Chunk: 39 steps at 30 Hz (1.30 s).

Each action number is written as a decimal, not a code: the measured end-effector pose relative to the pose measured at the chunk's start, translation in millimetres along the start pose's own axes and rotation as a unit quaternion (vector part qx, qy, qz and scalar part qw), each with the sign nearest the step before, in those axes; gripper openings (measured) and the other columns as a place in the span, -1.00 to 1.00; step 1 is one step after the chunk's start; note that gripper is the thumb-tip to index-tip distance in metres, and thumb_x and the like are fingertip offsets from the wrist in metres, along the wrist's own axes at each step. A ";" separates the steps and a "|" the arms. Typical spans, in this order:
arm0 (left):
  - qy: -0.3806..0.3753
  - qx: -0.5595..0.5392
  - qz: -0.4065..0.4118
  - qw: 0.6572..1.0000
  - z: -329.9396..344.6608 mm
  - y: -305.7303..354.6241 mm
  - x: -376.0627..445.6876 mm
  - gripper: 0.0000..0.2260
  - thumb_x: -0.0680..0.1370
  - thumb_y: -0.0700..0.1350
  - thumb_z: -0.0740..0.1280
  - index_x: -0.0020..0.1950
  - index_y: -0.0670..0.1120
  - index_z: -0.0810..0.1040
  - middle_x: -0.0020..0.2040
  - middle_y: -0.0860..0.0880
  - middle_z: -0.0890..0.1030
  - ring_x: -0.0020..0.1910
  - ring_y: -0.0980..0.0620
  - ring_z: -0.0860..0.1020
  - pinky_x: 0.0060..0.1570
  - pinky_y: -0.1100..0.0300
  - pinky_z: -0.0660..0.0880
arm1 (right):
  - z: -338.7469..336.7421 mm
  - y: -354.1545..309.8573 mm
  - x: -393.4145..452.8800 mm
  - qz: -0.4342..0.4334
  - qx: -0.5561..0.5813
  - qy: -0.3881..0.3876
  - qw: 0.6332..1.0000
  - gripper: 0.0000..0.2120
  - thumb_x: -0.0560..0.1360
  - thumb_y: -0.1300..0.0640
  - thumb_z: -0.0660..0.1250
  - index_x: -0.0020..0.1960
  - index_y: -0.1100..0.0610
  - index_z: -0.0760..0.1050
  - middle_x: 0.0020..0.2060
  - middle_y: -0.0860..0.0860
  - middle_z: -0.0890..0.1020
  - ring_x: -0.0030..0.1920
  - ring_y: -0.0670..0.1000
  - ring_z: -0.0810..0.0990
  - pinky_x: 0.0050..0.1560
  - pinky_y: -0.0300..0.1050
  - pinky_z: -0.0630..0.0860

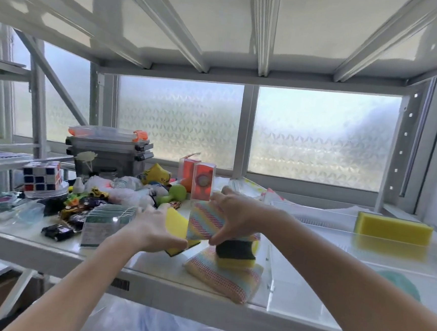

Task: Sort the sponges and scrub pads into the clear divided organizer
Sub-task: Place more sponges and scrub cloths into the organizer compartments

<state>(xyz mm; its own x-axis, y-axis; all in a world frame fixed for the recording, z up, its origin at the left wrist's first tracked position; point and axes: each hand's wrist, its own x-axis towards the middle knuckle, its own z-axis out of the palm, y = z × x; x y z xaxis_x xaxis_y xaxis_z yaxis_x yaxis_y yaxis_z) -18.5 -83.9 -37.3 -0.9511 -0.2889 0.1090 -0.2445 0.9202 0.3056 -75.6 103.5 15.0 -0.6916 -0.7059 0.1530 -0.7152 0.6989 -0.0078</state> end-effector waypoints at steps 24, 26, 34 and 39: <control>0.193 -0.101 0.100 0.971 -44.4 83.2 -36.6 -0.09 0.28 0.25 0.45 0.49 0.05 0.09 0.33 -0.10 0.28 0.36 -0.12 0.27 0.23 -0.05 0.35 | -67.1 95.3 -40.1 0.080 0.074 0.170 0.979 -0.15 0.25 -0.09 0.55 0.40 0.11 0.24 0.09 0.00 0.43 0.08 0.01 0.40 0.07 -0.10 0.38; 0.191 -0.100 0.091 0.972 -44.5 78.0 -37.1 -0.10 0.28 0.25 0.45 0.49 0.05 0.09 0.32 -0.10 0.29 0.36 -0.12 0.27 0.23 -0.06 0.35 | -66.4 82.0 -30.3 0.057 0.083 0.165 0.981 -0.14 0.24 -0.11 0.55 0.40 0.10 0.24 0.15 0.02 0.45 0.09 0.02 0.42 0.09 -0.09 0.42; 0.179 -0.077 0.064 0.979 -44.7 49.6 -39.7 -0.09 0.25 0.29 0.43 0.48 0.07 0.10 0.29 -0.11 0.30 0.33 -0.12 0.29 0.25 -0.05 0.34 | -46.2 46.9 -4.3 0.006 0.097 0.135 0.986 -0.14 0.23 -0.09 0.56 0.39 0.13 0.24 0.12 0.00 0.45 0.07 0.02 0.47 0.10 -0.05 0.49; 0.175 -0.075 0.057 0.980 -44.5 42.2 -38.7 -0.10 0.27 0.28 0.42 0.49 0.07 0.09 0.29 -0.11 0.30 0.33 -0.11 0.29 0.27 -0.06 0.35 | -45.6 47.9 -2.4 0.007 0.101 0.131 0.986 -0.14 0.23 -0.09 0.56 0.38 0.13 0.25 0.14 0.01 0.46 0.08 0.03 0.48 0.12 -0.04 0.49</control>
<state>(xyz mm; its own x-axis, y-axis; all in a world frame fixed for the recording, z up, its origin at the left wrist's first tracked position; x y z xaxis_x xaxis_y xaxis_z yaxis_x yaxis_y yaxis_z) 16.4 -45.7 13.5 -0.8407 -0.2842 0.4608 -0.0858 0.9103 0.4050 -103.5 144.0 59.3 -0.6707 -0.6233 0.4020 -0.7294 0.6528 -0.2046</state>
